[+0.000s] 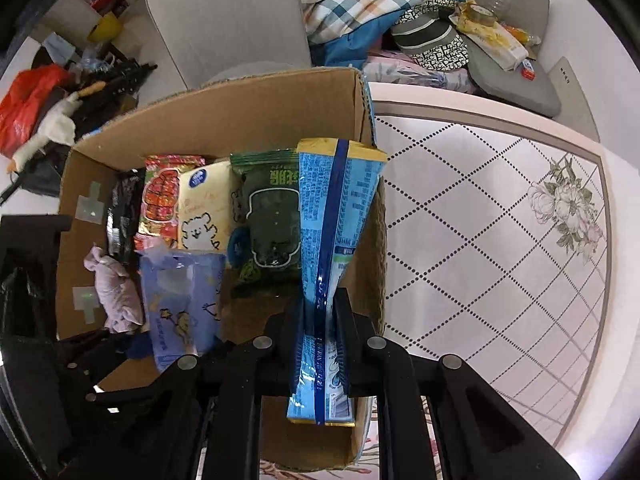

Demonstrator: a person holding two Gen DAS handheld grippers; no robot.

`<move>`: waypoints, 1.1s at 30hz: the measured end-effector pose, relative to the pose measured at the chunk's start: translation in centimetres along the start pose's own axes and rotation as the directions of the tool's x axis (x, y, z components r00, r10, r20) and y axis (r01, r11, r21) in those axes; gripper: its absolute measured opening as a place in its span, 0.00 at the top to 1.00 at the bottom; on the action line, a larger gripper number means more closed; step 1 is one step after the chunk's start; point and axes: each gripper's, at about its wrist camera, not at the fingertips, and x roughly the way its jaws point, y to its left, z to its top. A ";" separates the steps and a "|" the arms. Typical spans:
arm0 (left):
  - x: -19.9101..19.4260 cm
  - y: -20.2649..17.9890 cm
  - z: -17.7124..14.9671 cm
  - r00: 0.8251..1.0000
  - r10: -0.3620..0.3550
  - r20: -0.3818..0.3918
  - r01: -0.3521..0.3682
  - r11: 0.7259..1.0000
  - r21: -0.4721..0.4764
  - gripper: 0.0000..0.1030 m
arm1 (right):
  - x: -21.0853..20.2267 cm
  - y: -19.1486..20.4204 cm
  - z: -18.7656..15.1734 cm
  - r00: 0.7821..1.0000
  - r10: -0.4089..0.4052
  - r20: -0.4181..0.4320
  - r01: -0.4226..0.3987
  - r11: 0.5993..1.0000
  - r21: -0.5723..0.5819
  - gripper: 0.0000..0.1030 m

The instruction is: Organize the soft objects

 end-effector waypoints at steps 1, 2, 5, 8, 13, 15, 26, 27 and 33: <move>-0.1 0.3 -0.1 1.000 0.000 -0.002 0.000 1.000 -0.008 0.47 | 0.1 0.1 0.1 1.000 -0.007 -0.008 0.006 1.000 -0.007 0.83; -0.3 0.4 -0.2 1.000 -0.004 0.002 0.004 1.000 -0.014 0.45 | 0.1 0.1 0.1 1.000 -0.014 -0.008 0.014 1.000 -0.010 0.83; -0.8 0.6 -0.2 1.000 -0.016 0.014 0.016 1.000 -0.018 0.29 | -0.5 0.2 0.2 0.999 -0.047 -0.001 0.047 0.999 -0.026 0.69; -1.4 0.7 -0.3 0.999 -0.016 0.028 0.017 1.000 -0.022 0.14 | -1.0 0.0 0.4 1.000 -0.026 -0.005 0.026 1.000 -0.018 0.63; -2.7 1.1 -0.8 0.999 -0.004 0.050 0.006 1.000 -0.022 0.07 | -1.6 -0.3 0.2 1.000 -0.015 -0.001 0.015 1.000 -0.008 0.61; -3.1 1.5 -1.2 0.998 0.007 0.062 -0.005 1.000 -0.027 0.06 | -1.9 -0.4 0.0 1.000 -0.015 0.001 0.015 1.000 -0.003 0.56; -6.5 5.2 -4.0 0.973 0.138 0.186 -0.123 0.988 -0.093 0.03 | -3.2 -0.1 -2.5 1.000 -0.008 0.005 0.008 1.000 -0.011 0.44; -6.8 5.5 -4.3 0.967 0.154 0.202 -0.136 0.986 -0.099 0.03 | -3.2 0.0 -2.8 1.000 -0.004 0.002 0.004 1.000 -0.014 0.44; -8.2 6.0 -5.6 0.938 0.215 0.272 -0.187 0.974 -0.127 0.00 | -3.5 1.1 -4.7 1.000 -0.004 0.017 0.004 0.999 -0.034 0.23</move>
